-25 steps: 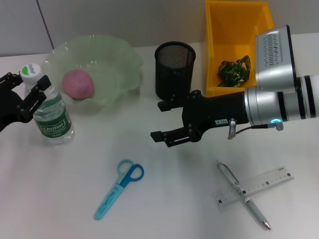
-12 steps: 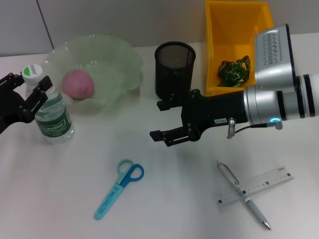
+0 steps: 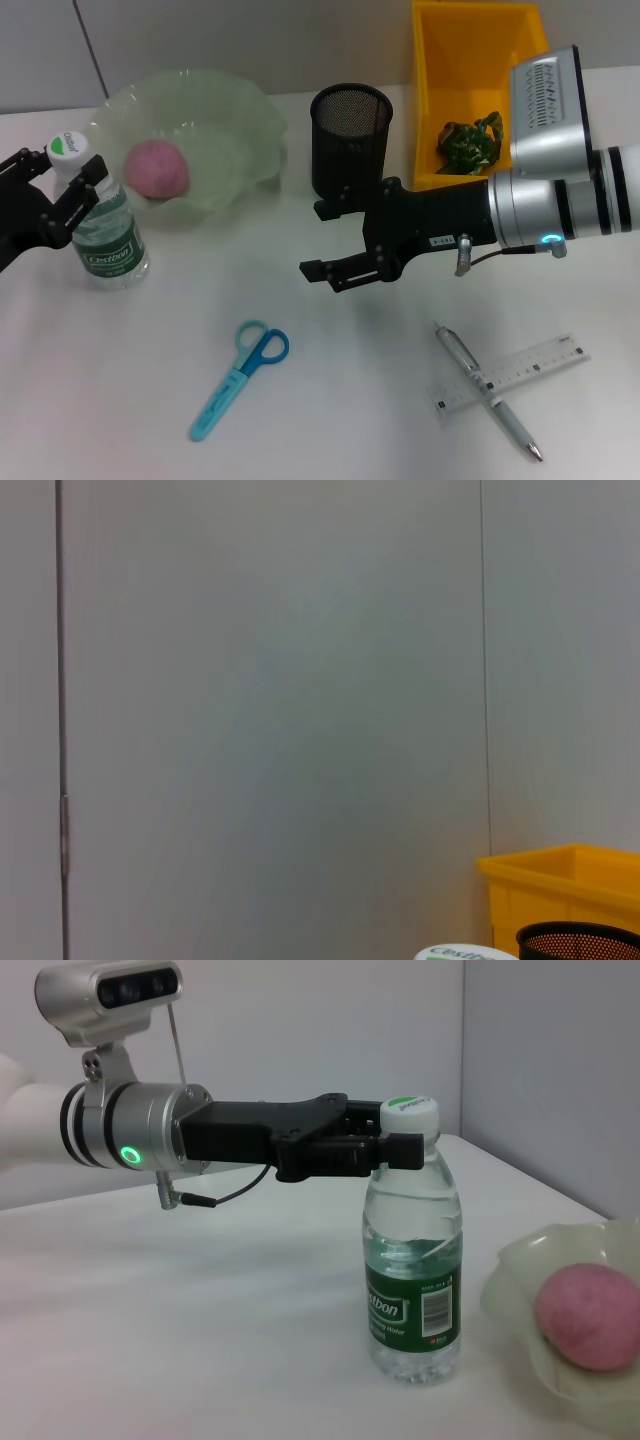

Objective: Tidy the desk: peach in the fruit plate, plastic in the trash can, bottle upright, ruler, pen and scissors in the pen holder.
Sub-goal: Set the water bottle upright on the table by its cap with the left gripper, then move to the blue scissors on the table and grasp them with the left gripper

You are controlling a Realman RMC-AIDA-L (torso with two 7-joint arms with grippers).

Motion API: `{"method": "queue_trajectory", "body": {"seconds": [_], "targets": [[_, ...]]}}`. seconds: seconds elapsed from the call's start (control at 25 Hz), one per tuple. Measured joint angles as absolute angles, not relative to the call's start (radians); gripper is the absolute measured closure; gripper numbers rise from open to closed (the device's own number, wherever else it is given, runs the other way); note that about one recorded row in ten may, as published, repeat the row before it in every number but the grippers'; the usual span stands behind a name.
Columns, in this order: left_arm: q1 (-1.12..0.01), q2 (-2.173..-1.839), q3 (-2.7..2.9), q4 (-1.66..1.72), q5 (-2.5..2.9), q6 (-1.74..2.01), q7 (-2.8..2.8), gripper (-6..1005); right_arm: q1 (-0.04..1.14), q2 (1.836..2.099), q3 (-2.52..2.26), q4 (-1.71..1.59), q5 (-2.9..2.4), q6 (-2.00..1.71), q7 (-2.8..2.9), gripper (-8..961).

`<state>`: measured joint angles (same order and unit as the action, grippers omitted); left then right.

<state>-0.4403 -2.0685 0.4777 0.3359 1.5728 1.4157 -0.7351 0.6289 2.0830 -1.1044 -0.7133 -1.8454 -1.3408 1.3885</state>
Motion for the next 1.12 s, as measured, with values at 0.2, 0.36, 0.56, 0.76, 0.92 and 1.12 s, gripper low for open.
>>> {"method": "queue_trajectory", "body": {"seconds": [0.2, 0.36, 0.56, 0.76, 0.92, 1.12], "targets": [[-0.437, -2.068, 0.472, 0.336, 1.572, 1.421, -0.735, 508, 0.631, 2.083, -1.104, -0.713, -1.845, -1.341, 1.391, 133], [-0.436, -2.068, 0.475, 0.338, 1.572, 1.424, -0.735, 384, 0.631, 2.083, -1.104, -0.713, -1.845, -1.341, 1.393, 133], [-0.431, -2.065, 0.467, 0.351, 1.572, 1.464, -0.771, 250, 0.631, 2.083, -1.104, -0.713, -1.845, -1.341, 1.394, 134], [-0.395, -2.062, 0.470, 0.500, 1.576, 1.562, -1.051, 206, 0.631, 2.083, -1.100, -0.713, -1.845, -1.340, 1.395, 134], [-0.359, -2.060, 0.507, 0.650, 1.581, 1.619, -1.274, 207, 0.627, 2.084, -1.095, -0.713, -1.845, -1.339, 1.395, 134], [-0.265, -2.037, 0.674, 1.003, 1.599, 1.683, -1.689, 209, 0.623, 2.083, -1.094, -0.716, -1.845, -1.339, 1.395, 134]]}}
